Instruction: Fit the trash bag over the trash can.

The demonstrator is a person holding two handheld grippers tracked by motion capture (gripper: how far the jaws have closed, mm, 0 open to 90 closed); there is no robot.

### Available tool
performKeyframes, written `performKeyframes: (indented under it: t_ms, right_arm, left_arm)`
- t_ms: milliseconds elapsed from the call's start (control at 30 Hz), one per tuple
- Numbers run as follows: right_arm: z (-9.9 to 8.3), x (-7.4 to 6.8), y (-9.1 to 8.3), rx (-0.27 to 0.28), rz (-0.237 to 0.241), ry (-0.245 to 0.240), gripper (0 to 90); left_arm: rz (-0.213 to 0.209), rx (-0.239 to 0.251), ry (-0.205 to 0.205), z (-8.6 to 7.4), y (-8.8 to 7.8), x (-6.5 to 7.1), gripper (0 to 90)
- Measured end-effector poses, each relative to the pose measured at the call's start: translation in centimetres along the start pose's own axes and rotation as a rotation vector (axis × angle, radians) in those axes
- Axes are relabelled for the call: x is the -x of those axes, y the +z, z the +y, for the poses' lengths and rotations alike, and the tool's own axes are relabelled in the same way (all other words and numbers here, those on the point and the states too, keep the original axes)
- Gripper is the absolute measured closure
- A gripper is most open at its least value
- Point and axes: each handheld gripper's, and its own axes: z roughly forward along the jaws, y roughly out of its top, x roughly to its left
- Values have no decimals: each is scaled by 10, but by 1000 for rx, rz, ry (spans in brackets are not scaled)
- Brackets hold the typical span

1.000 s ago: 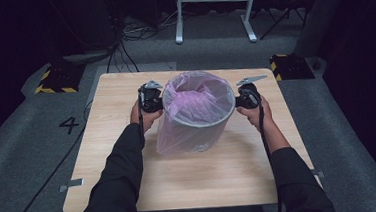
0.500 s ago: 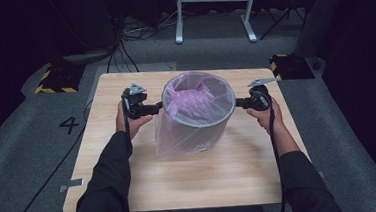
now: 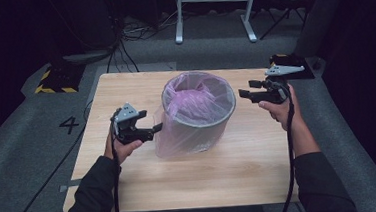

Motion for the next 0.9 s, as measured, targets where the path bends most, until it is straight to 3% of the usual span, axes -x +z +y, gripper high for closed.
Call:
performKeyframes:
  t_ms: [67,133,167,233,267,333,433,467,500,533,567,700,833,900]
  right_arm:
    - [8,-8,-6,30,-28,-11,310]
    - [14,-15,-10,49,-25,-26,275]
    - [17,-19,-11,56,-11,-39,270]
    - [19,-22,-12,62,-4,-51,269]
    - [24,-30,-12,65,10,-71,261]
    - [29,-38,-11,59,17,-100,261]
    - [36,-48,-7,54,30,-143,261]
    - [39,-52,-5,48,36,-150,262]
    - [39,-52,-5,48,36,-150,262]
    - [42,-60,-1,34,48,-182,264]
    - [44,-64,0,26,55,-199,268]
    - [47,-80,8,12,109,-243,275]
    - [49,-92,17,-11,127,-284,276]
    - [51,-96,20,-18,133,-295,276]
  left_arm:
    - [0,23,-12,-5,0,10,205]
    - [-11,18,-16,-7,1,15,215]
    - [-16,9,12,-12,4,26,216]
    - [-23,-3,25,-14,7,31,219]
    - [-9,-33,59,-16,12,42,233]
    - [-5,-42,61,-18,17,49,247]
    - [-11,-37,56,-19,20,53,379]
    - [6,-55,80,-20,25,57,426]
    - [6,-55,80,-20,25,57,518]
    - [-3,-74,121,-23,28,58,563]
    - [17,-85,146,-25,30,60,629]
    - [8,-122,214,-31,34,57,864]
    - [-3,-148,221,-37,37,50,897]
    - [-14,-152,225,-38,37,48,847]
